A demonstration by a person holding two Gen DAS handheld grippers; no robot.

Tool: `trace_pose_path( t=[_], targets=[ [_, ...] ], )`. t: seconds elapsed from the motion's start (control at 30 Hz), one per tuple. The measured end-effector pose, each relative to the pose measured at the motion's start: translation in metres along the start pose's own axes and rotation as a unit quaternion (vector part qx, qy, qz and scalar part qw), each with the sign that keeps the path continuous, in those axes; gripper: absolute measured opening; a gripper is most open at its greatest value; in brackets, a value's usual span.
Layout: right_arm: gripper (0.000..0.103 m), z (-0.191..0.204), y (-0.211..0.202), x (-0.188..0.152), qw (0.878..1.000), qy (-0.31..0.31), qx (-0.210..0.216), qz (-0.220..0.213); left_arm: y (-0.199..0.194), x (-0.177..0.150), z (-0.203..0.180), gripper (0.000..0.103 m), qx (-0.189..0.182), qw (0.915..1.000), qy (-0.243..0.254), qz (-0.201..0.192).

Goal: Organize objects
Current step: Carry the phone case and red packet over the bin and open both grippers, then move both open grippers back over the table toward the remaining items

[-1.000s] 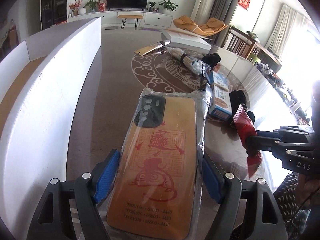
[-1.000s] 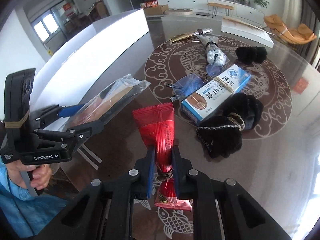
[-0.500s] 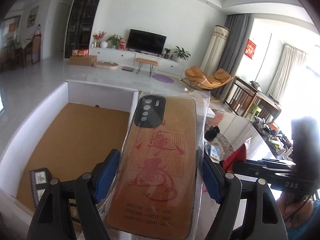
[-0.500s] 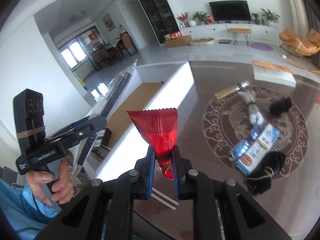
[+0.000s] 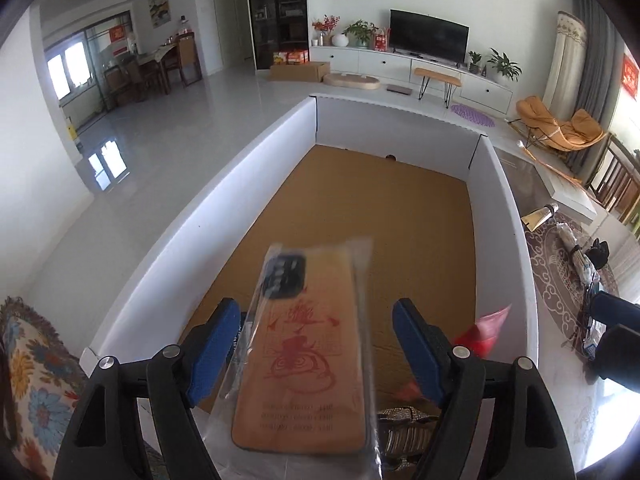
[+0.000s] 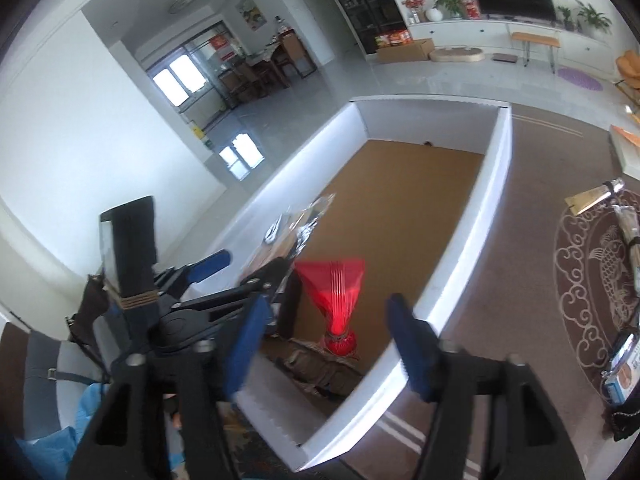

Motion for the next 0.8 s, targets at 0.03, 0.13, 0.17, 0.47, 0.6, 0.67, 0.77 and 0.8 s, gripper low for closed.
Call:
trace_pose_path(
  t=[0.03, 0.13, 0.17, 0.47, 0.6, 0.67, 0.77, 0.8],
  targets=[
    [0.084, -0.012, -0.004, -0.002, 1.000, -0.002, -0.021, -0.015, 0.001, 0.000, -0.002, 0.080, -0.003, 1.0000, -0.004, -0.001],
    [0.087, -0.052, -0.025, -0.015, 0.995, -0.028, -0.089, -0.047, -0.010, 0.003, -0.023, 0.085, -0.011, 0.9996, 0.004, -0.026],
    [0.088, -0.069, -0.037, -0.022, 0.991, -0.035, -0.114, -0.058, -0.015, 0.005, -0.032, 0.086, -0.019, 0.9992, 0.008, -0.036],
    [0.094, -0.242, -0.154, -0.131, 0.928, 0.047, -0.362, -0.071, -0.071, -0.020, -0.229, 0.095, -0.236, 0.9685, 0.073, -0.030],
    [0.094, -0.288, -0.205, -0.155, 0.892, 0.157, -0.411, -0.101, -0.070, -0.062, -0.305, 0.095, -0.278, 0.9546, 0.107, 0.005],
    [0.094, -0.298, -0.221, -0.157, 0.882, 0.185, -0.416, -0.120, -0.059, -0.080, -0.327, 0.095, -0.278, 0.9538, 0.113, 0.021],
    [0.094, -0.298, -0.228, -0.164, 0.876, 0.203, -0.421, -0.120, -0.043, -0.102, -0.339, 0.095, -0.260, 0.9569, 0.126, 0.028],
    [0.094, -0.299, -0.227, -0.164, 0.877, 0.205, -0.419, -0.120, -0.037, -0.108, -0.339, 0.095, -0.252, 0.9585, 0.130, 0.027]
  ],
)
Point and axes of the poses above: each gripper's, at about its wrist camera, not at the fingertips, and y roughly the way its jaws point, z to its left, x to its top, the point moved 8 cm from there along y, roughly the way its jaws point, and after that the axes turned 14 degrees about -z, right-handed, at the moved point
